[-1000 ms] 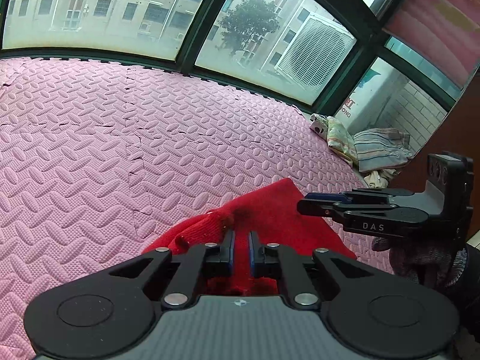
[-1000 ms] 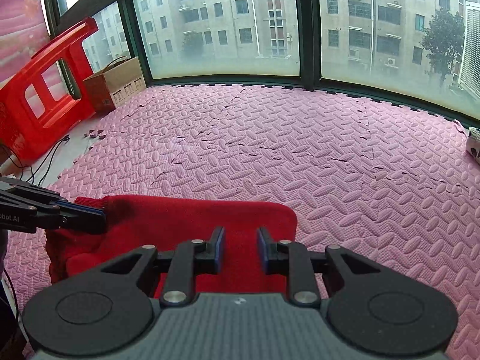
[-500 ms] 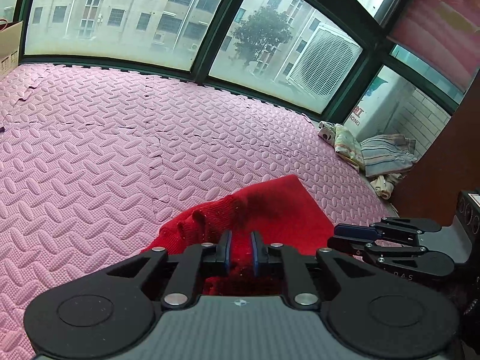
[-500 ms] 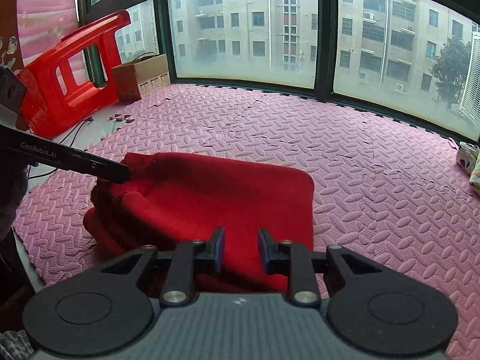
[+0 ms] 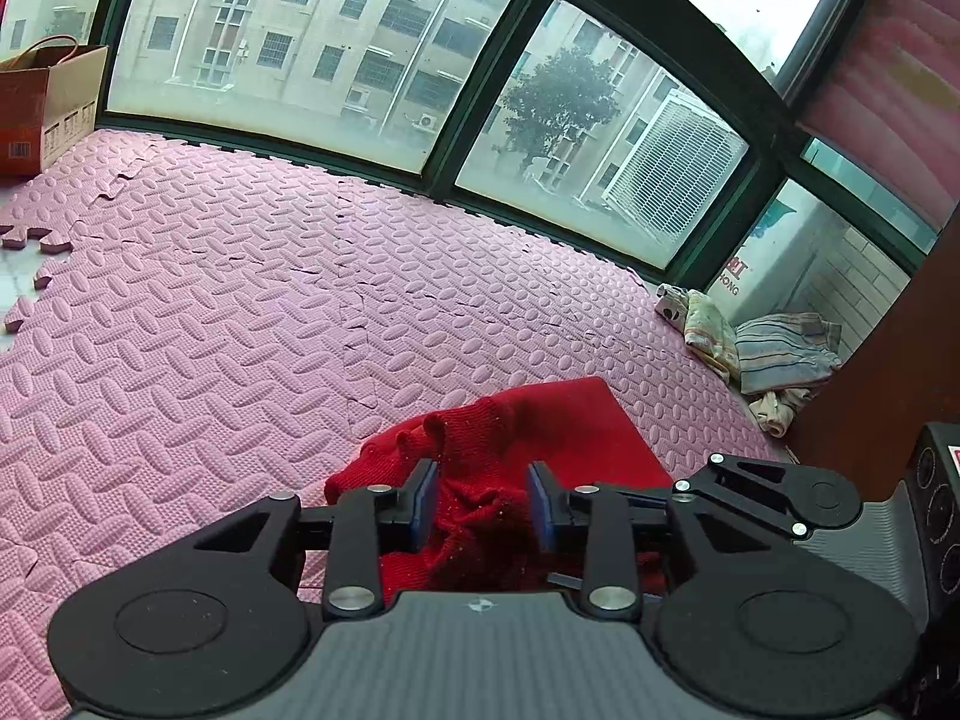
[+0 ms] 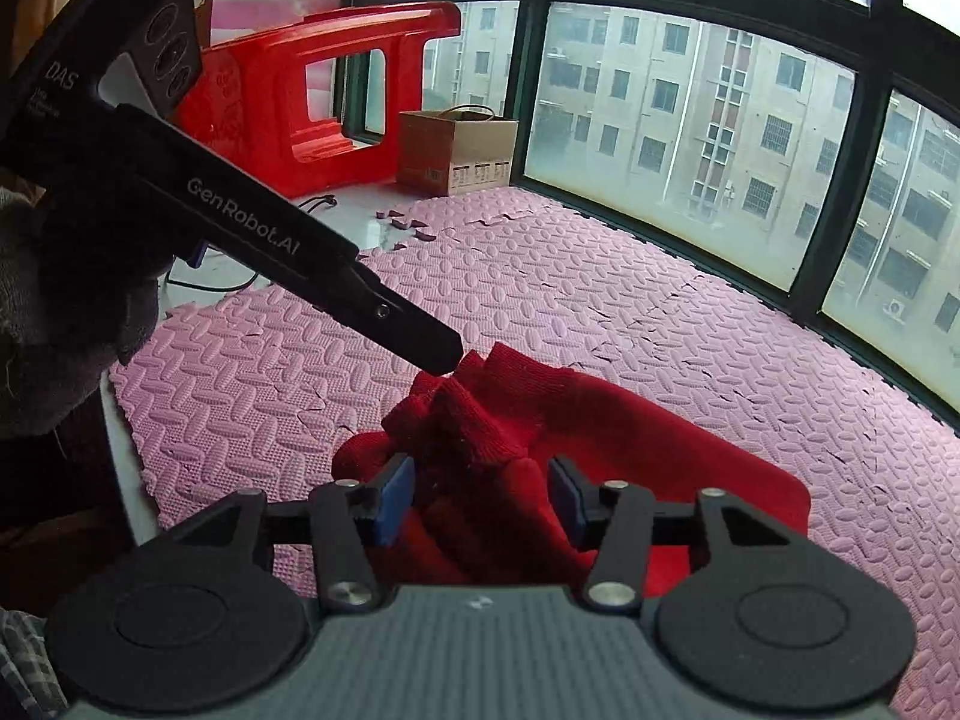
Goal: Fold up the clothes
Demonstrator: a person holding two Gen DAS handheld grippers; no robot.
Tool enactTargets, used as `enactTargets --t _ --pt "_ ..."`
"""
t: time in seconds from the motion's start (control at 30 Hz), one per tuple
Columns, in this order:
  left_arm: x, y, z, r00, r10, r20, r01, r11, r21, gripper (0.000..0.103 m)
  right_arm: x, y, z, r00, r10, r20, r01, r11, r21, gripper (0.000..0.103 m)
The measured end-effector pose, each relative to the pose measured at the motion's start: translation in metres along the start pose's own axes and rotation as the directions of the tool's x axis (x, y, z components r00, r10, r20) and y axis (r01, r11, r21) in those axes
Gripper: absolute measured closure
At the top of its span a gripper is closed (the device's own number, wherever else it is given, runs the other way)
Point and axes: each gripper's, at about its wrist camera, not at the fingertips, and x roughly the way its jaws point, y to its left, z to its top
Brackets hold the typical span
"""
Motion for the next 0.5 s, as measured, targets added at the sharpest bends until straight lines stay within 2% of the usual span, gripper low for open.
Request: enactTargets --t 0.13,0.2,0.27,0.33,0.43,0.5 --pt "-0.002 0.012 -0.007 1.000 -0.002 0.001 0.002 0.999 -0.042 0.066 0.021 0.017 0.000 0.997 -0.074 -0.026 0.072 0.995 -0.067 0.055" --pt "-0.002 0.018 -0.011 1.000 -0.004 -0.003 0.004 0.998 -0.062 0.064 0.023 0.017 -0.001 0.997 -0.080 -0.023 0.078 0.995 -0.067 0.057" --pt "-0.001 0.024 -0.015 1.000 -0.007 -0.006 0.006 0.997 -0.082 0.064 0.020 0.014 -0.001 0.997 -0.075 -0.019 0.074 0.997 -0.037 0.070" --pt "0.002 0.027 -0.018 1.000 -0.011 -0.011 0.010 0.995 -0.102 0.064 0.012 0.006 0.000 0.998 -0.063 -0.008 0.063 0.998 0.010 0.077" --pt "0.007 0.033 -0.021 1.000 -0.017 -0.012 0.015 0.991 -0.135 0.064 -0.004 -0.010 0.007 0.999 -0.042 0.012 0.040 0.995 0.095 0.086" --pt "0.009 0.037 -0.021 1.000 -0.016 -0.010 0.014 0.987 -0.158 0.064 -0.016 -0.020 0.014 0.999 -0.028 0.025 0.024 0.988 0.152 0.087"
